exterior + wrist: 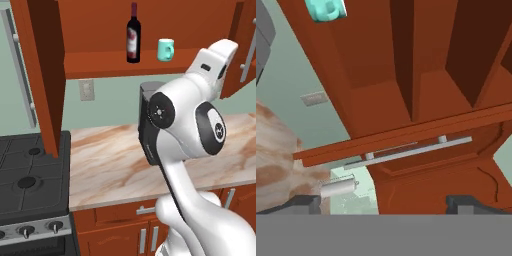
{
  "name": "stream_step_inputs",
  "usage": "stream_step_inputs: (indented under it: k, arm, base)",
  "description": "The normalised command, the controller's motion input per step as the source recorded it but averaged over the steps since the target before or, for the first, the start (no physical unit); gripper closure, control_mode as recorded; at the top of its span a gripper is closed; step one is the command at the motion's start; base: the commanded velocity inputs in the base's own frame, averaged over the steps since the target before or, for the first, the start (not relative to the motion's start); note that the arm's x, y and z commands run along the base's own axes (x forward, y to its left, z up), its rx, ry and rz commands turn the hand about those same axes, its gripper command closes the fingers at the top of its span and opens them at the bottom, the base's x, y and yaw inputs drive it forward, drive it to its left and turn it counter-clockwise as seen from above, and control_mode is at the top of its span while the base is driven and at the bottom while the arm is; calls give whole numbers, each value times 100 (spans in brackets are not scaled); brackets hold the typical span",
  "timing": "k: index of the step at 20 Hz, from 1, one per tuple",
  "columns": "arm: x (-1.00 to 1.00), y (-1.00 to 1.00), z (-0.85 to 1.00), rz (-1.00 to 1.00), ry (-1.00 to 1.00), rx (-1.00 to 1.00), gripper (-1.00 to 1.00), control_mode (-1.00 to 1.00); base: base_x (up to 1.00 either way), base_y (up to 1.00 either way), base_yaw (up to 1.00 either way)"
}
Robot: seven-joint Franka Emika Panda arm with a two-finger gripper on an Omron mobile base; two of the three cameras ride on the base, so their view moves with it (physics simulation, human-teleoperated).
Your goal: Open the cabinet directly in front. Then move the wine and the mug to the dining counter with the candle on it.
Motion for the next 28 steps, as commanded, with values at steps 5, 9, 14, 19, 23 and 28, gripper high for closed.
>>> stream_step_inputs:
  k: [5,9,14,19,23,28]
  arm:
    - [28,-4,-7,0,0,0,-100,-100]
    - [43,-5,-7,0,0,0,-100,-100]
    - [40,-19,-3,0,0,0,-100,-100]
    - [45,-25,-2,0,0,0,-100,-100]
    - [40,-31,-1,0,0,0,-100,-100]
    - [50,-12,-10,-1,0,0,-100,-100]
  base:
    - [0,0,0]
    - [0,0,0]
    - [0,0,0]
    - [0,0,0]
    - [0,0,0]
    - [0,0,0]
